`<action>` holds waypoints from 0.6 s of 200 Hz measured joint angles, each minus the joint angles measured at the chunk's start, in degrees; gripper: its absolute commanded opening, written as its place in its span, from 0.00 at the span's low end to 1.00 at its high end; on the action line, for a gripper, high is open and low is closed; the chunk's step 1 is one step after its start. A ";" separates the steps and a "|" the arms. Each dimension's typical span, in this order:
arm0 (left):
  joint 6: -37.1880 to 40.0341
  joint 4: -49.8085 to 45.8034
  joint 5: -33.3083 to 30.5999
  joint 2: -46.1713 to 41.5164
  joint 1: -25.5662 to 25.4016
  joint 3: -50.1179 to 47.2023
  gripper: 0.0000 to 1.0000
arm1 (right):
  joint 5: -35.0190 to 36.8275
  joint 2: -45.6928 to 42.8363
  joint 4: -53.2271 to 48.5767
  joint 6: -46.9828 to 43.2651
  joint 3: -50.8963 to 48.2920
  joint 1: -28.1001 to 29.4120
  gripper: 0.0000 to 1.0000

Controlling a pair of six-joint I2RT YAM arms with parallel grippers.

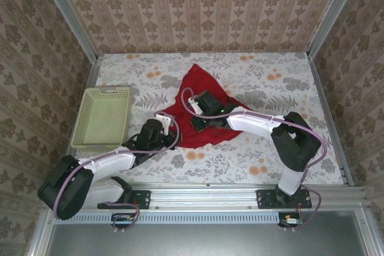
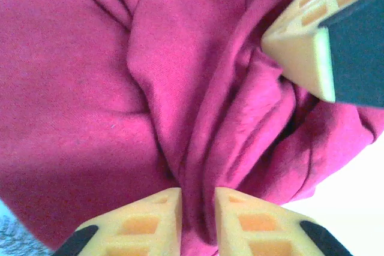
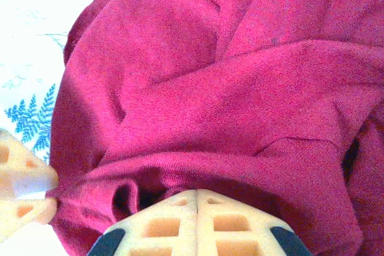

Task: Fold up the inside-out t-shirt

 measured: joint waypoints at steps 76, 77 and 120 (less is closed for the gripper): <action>0.70 -6.78 5.40 -8.87 0.42 2.82 0.58 | -1.40 -2.75 -2.14 2.03 4.28 5.05 0.00; 0.70 -6.73 5.44 -8.81 0.42 2.82 0.58 | -1.42 -2.78 -2.08 2.05 4.37 5.11 0.00; -0.20 -4.46 8.17 -3.17 0.81 2.82 0.54 | -1.77 -2.80 -1.92 3.10 4.96 6.05 0.00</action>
